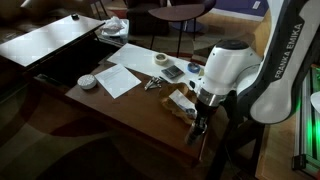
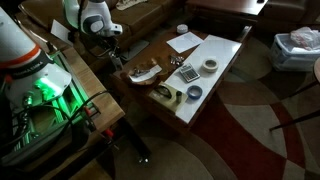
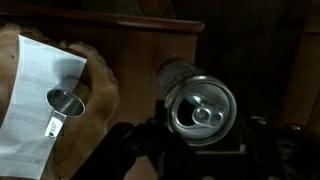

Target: Put the can on the back left corner of the table

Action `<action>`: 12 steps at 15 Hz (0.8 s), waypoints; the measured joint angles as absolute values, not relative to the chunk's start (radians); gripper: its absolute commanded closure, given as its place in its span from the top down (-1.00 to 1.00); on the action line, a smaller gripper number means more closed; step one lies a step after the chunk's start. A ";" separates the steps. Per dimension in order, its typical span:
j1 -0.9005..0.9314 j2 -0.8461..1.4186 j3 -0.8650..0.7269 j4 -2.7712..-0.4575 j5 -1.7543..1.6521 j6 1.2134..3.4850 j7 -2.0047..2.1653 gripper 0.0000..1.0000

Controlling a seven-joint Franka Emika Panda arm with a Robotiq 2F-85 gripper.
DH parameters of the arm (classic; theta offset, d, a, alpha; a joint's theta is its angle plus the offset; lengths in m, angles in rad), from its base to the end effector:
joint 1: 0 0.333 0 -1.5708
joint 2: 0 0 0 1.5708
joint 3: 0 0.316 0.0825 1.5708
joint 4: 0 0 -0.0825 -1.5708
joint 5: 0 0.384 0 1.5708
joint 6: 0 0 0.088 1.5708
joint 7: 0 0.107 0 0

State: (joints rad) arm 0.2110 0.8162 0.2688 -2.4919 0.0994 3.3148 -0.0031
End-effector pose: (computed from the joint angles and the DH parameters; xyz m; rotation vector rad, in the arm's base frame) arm 0.3466 0.2047 0.0022 -2.9300 -0.4430 0.0297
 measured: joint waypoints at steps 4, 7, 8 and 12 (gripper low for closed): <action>0.209 0.831 0.262 -2.474 0.082 3.302 -0.002 -0.26; 0.200 0.850 0.259 -2.448 0.075 3.271 -0.002 -0.26; 0.196 0.857 0.259 -2.439 0.072 3.261 -0.002 -0.26; 0.178 0.886 0.259 -2.405 0.056 3.235 -0.002 0.57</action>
